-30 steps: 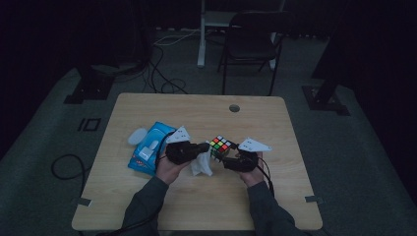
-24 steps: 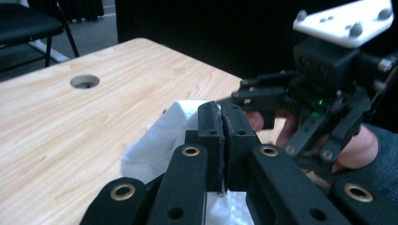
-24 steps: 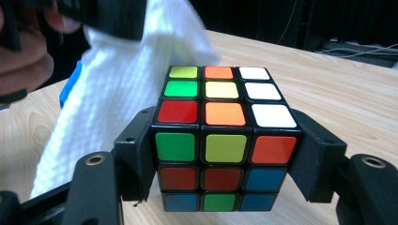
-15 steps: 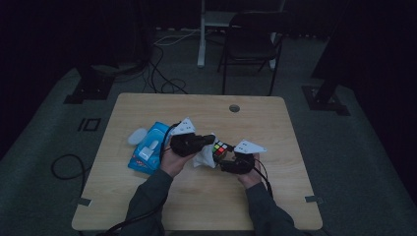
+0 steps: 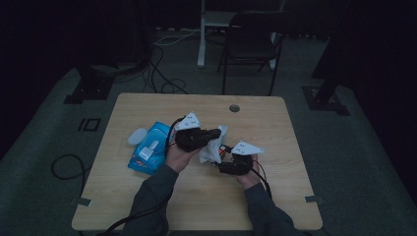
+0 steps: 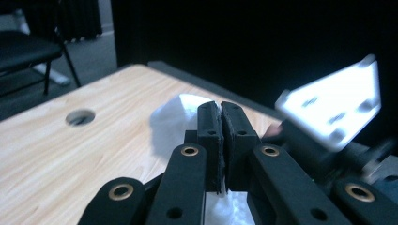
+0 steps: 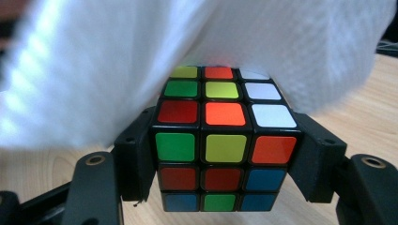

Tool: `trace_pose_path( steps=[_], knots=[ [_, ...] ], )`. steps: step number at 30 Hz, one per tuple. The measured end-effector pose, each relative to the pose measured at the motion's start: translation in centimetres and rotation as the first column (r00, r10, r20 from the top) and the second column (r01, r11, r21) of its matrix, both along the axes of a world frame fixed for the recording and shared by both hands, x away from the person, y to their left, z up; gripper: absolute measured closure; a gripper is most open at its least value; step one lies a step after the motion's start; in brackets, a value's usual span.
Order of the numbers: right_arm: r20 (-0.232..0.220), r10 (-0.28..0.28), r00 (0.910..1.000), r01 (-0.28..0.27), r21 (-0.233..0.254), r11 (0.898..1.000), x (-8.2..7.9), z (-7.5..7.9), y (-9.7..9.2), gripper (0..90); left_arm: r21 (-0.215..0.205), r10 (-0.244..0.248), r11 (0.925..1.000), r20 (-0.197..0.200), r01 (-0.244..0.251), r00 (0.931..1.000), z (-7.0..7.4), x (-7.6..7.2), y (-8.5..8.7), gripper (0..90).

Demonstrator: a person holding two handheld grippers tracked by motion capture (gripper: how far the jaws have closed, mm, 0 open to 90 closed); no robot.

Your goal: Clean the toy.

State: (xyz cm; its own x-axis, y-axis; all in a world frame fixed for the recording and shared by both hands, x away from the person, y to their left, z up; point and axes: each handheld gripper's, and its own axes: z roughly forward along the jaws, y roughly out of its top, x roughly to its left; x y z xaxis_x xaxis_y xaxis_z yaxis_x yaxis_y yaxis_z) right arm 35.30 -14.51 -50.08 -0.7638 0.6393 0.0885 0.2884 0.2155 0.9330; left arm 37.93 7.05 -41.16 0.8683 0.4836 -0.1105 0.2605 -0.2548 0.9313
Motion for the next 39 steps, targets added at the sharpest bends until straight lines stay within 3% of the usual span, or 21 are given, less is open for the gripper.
trace_pose_path(
  steps=[4, 11, 14, 16, 20, 22, 27, 31, 39],
  knots=[
    [0.005, -0.016, 0.9999, 0.016, 0.007, 1.000, 0.1, 0.2, -0.5, 34.2, 0.035, 0.025, 0.9991, -0.020, -0.024, 0.9995, -1.3, 0.1, 0.2, 87.7],
    [0.014, -0.029, 0.9995, 0.029, 0.012, 0.999, 0.2, 0.4, -0.7, 34.3, 0.127, 0.048, 0.9908, -0.008, -0.046, 0.9988, -2.8, -0.4, 0.1, 80.6],
    [0.013, -0.032, 0.9994, 0.032, 0.009, 0.999, 0.2, 0.4, -0.8, 34.2, 0.125, 0.043, 0.9913, -0.018, -0.040, 0.9989, -3.1, -0.6, 0.3, 75.7],
    [0.012, -0.033, 0.9994, 0.033, 0.008, 0.999, 0.2, 0.4, -0.8, 34.2, 0.131, 0.037, 0.9908, -0.025, -0.033, 0.9990, -3.3, -0.8, 0.3, 67.4],
    [0.017, -0.035, 0.9992, 0.035, -0.007, 0.999, 0.2, 0.3, -0.7, 34.2, 0.140, 0.047, 0.9892, -0.028, -0.042, 0.9985, -3.7, -0.8, 0.3, 64.0],
    [0.015, -0.035, 0.9993, 0.035, -0.014, 0.999, 0.2, 0.3, -0.6, 34.2, 0.148, 0.046, 0.9881, -0.027, -0.042, 0.9986, -3.7, -0.8, 0.4, 67.1],
    [0.025, -0.026, 0.9994, 0.026, -0.025, 0.999, 0.1, 0.3, -0.4, 34.2, 0.170, 0.052, 0.9844, -0.021, -0.048, 0.9984, -3.6, -0.9, 0.8, 85.2],
    [0.030, -0.023, 0.9993, 0.024, -0.026, 0.999, 0.0, 0.5, -0.3, 34.2, 0.164, 0.081, 0.9834, -0.023, -0.076, 0.9964, -3.6, -0.9, 1.4, 87.3],
    [0.041, -0.012, 0.9991, 0.012, -0.003, 1.000, -0.1, 0.7, -0.5, 34.2, 0.146, 0.121, 0.9829, -0.062, -0.111, 0.9907, -4.4, -0.6, 2.8, 87.7]
  ],
)
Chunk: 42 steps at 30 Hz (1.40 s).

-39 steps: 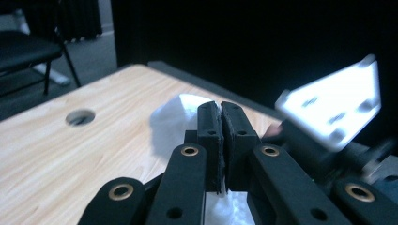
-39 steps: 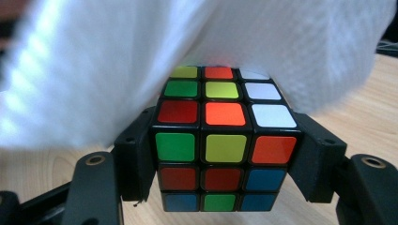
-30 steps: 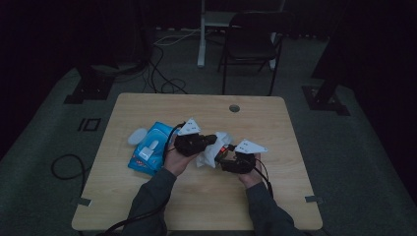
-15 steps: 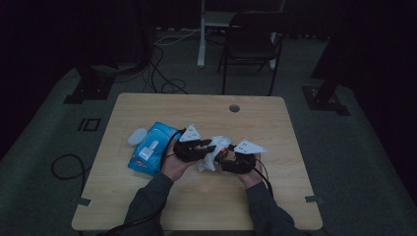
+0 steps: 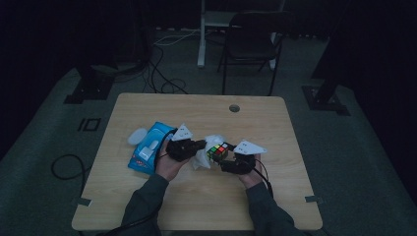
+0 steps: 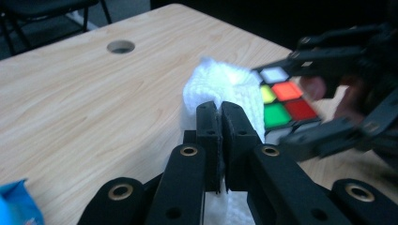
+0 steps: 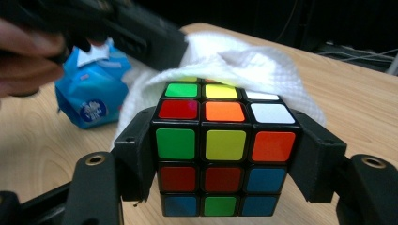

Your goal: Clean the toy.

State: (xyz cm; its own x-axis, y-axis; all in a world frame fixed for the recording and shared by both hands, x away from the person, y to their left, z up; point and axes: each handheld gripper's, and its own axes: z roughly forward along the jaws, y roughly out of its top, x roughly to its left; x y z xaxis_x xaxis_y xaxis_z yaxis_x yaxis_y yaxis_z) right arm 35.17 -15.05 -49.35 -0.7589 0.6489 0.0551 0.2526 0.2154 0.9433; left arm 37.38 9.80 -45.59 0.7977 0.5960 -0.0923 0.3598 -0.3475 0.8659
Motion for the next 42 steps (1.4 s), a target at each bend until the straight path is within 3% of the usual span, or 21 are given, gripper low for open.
trace_pose_path(
  steps=[10, 19, 36, 42],
  knots=[
    [-0.006, -0.009, 0.9999, 0.010, 0.069, 0.998, 0.1, 0.6, -0.9, 34.2, -0.001, -0.037, 0.9993, -0.041, 0.037, 0.9985, -1.4, 0.1, -0.5, 87.8],
    [-0.015, -0.025, 0.9996, 0.026, 0.104, 0.994, 0.2, 0.8, -1.4, 34.2, -0.032, -0.053, 0.9982, -0.072, 0.051, 0.9960, -2.6, 0.3, -0.5, 87.8],
    [-0.001, -0.057, 0.9984, 0.056, 0.120, 0.991, 0.4, 1.3, -1.5, 34.2, -0.007, -0.076, 0.9971, -0.070, 0.076, 0.9946, -3.3, 0.0, -1.1, 87.9],
    [-0.003, -0.046, 0.9989, 0.046, 0.134, 0.990, 0.5, 1.6, -1.4, 34.3, 0.022, -0.101, 0.9946, -0.045, 0.102, 0.9939, -3.4, -0.3, -1.9, 88.0]
  ],
)
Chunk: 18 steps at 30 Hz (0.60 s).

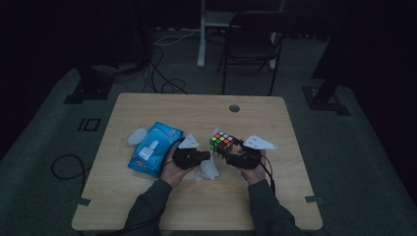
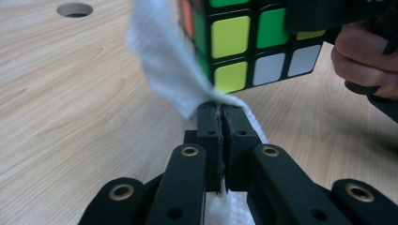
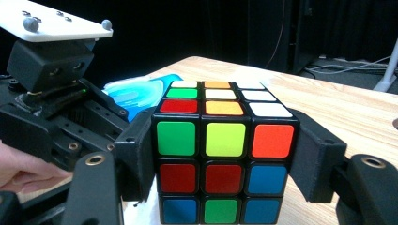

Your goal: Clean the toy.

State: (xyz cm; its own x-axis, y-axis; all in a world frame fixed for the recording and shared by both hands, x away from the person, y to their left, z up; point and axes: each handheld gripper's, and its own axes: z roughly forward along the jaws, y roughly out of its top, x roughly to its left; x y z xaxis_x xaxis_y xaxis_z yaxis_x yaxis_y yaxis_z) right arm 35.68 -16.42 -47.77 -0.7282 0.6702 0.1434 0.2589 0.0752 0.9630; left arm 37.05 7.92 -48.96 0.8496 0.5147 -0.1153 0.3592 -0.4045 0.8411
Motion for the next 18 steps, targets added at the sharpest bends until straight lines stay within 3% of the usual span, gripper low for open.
trace_pose_path(
  steps=[7, 18],
  knots=[
    [-0.011, 0.004, 0.9999, -0.003, 0.023, 1.000, 0.3, 0.1, 0.1, 34.3, 0.009, 0.002, 1.0000, 0.040, -0.003, 0.9992, 0.2, -0.1, -0.4, 88.0],
    [-0.030, 0.009, 0.9995, -0.007, 0.051, 0.999, 0.7, 0.1, 0.7, 34.3, 0.029, -0.070, 0.9972, 0.067, 0.069, 0.9953, 0.3, -0.8, -2.4, 87.9]
  ],
)
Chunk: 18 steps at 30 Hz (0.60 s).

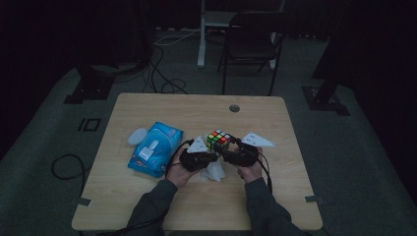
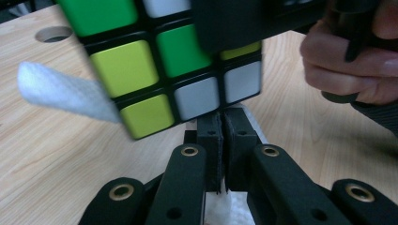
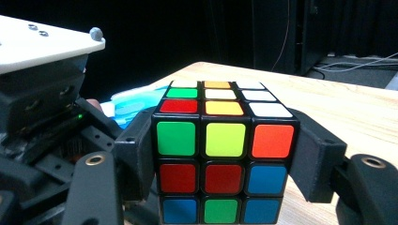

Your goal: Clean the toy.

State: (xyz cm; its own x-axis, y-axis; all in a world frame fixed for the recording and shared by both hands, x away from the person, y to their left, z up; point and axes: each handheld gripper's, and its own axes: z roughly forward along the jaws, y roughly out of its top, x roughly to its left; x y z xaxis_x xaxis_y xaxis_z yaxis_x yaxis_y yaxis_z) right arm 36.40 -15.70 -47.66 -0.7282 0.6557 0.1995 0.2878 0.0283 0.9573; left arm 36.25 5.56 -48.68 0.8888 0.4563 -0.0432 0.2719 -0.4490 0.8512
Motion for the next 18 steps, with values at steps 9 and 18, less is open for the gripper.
trace_pose_path(
  steps=[9, 18],
  knots=[
    [-0.009, 0.001, 1.0000, -0.001, 0.008, 1.000, 0.1, 0.0, -0.2, 34.3, 0.017, 0.030, 0.9994, 0.030, -0.030, 0.9991, 0.1, 0.2, 0.4, 87.9],
    [-0.018, -0.007, 0.9998, 0.008, 0.024, 1.000, 0.1, 0.1, -0.6, 34.3, 0.025, 0.082, 0.9962, 0.053, -0.083, 0.9952, 0.1, 0.8, 1.4, 87.9]
  ],
)
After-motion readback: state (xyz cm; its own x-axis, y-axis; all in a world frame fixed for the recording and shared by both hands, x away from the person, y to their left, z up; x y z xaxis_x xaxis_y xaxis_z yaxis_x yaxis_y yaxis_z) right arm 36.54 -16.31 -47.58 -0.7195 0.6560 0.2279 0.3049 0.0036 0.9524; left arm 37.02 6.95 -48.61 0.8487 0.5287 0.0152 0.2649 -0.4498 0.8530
